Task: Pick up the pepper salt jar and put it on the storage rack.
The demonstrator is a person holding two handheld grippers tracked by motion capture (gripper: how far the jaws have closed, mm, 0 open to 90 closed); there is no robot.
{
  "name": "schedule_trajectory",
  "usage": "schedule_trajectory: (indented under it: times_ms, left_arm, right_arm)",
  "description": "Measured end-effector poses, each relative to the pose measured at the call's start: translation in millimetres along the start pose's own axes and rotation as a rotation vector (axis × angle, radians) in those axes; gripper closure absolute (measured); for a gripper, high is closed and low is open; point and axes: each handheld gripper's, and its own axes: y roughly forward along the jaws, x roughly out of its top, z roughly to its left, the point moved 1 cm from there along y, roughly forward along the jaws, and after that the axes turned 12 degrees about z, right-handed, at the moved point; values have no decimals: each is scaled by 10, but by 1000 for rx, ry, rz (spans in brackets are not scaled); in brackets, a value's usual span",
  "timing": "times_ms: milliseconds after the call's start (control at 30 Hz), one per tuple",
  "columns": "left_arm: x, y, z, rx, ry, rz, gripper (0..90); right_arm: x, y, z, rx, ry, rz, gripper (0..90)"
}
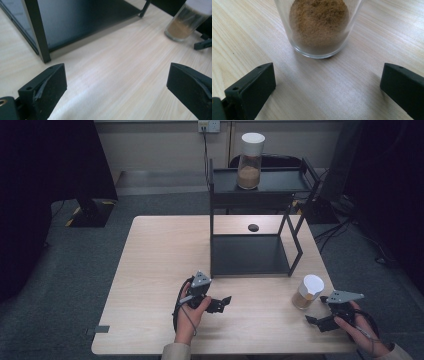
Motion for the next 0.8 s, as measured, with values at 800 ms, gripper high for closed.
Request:
schedule_trajectory:
  times_ms: [800]
  left_arm:
    - [-94,119,-180,141,80,192,18]
  right_arm:
    - [3,1,-6,2,-3,0,0]
